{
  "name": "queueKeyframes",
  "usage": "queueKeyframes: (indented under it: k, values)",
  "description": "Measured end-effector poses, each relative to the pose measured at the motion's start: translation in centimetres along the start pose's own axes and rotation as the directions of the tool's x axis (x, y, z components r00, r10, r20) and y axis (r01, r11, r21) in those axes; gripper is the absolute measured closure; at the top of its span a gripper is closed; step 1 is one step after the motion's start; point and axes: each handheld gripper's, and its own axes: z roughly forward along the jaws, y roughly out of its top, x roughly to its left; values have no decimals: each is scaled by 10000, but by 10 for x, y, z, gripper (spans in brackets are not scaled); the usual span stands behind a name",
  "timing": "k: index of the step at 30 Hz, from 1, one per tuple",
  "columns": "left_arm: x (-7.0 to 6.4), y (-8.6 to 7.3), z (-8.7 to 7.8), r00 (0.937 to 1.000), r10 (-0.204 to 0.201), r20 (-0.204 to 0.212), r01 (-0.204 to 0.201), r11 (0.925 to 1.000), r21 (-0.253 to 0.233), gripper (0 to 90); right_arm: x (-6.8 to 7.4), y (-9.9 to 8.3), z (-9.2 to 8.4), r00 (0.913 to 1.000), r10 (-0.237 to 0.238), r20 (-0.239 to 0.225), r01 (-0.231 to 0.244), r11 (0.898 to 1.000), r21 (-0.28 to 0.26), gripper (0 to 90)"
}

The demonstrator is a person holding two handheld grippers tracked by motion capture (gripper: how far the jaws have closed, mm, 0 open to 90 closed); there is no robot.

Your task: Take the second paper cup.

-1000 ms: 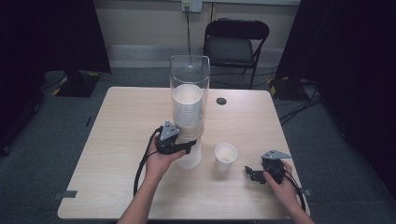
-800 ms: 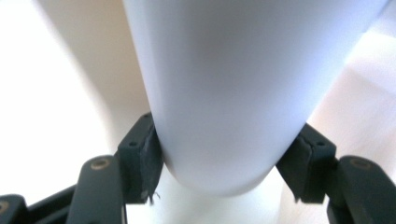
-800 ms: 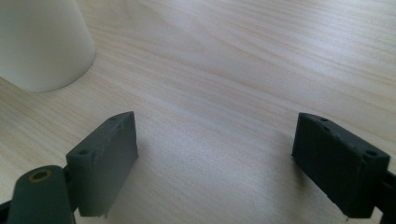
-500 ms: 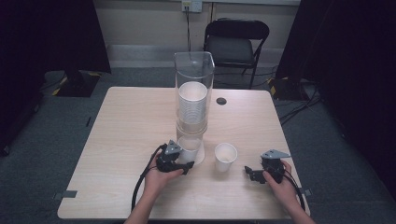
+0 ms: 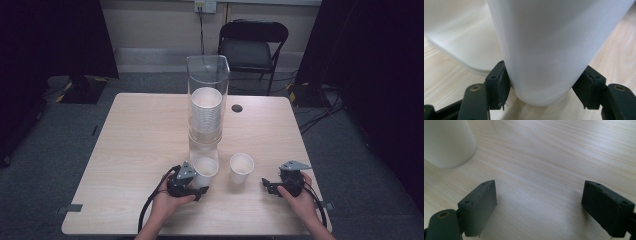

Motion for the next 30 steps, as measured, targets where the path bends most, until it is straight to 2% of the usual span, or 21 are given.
queueKeyframes:
  k: [1, 3, 4, 6, 10, 12, 14, 20, 25, 27, 28, 30]
  values:
    - [0, 0, 0, 10000, 0, 0, 0, 10000, 0, 354, 0, 0, 0, 10000, 0, 0, 0, 10000, 0, 126]
    - [-10, 2, 4, 9991, 311, 302, -311, 9995, -6, 353, 1, 0, -2, 9997, -128, -200, 131, 9998, 142, 151]
    - [-10, 2, 4, 9991, 311, 302, -311, 9995, -6, 353, 1, 0, -2, 9997, -128, -200, 131, 9998, 142, 151]
    - [-20, 4, 9, 9975, 319, 638, -306, 9993, -220, 353, 5, 0, -6, 9984, -294, -487, 308, 9991, 299, 160]
    - [-32, 7, 14, 9932, 652, 961, -653, 9979, -14, 352, 11, 2, -12, 9938, -259, -1078, 275, 9995, 132, 184]
    - [-34, 8, 16, 9925, 677, 1022, -684, 9977, 33, 352, 14, 4, -15, 9920, -321, -1219, 329, 9994, 44, 186]
    - [-40, 9, 19, 9887, 768, 1290, -773, 9970, -7, 351, 17, 6, -16, 9899, -435, -1349, 447, 9990, 54, 198]
    - [-49, 13, 27, 9846, 955, 1462, -981, 9951, 107, 350, 26, 10, -17, 9842, -716, -1620, 718, 9974, -45, 220]
    - [-54, 14, 30, 9813, 1097, 1582, -1136, 9934, 162, 349, 26, 16, -23, 9810, -745, -1794, 718, 9972, -211, 236]
    - [-56, 15, 32, 9795, 1188, 1628, -1239, 9921, 213, 349, 25, 16, -24, 9823, -777, -1704, 748, 9969, -238, 236]
    - [-59, 16, 34, 9770, 1271, 1714, -1328, 9909, 222, 349, 25, 16, -24, 9818, -764, -1740, 736, 9970, -220, 236]
    - [-61, 16, 35, 9765, 1308, 1714, -1381, 9899, 311, 349, 26, 16, -23, 9808, -759, -1799, 745, 9971, -149, 237]
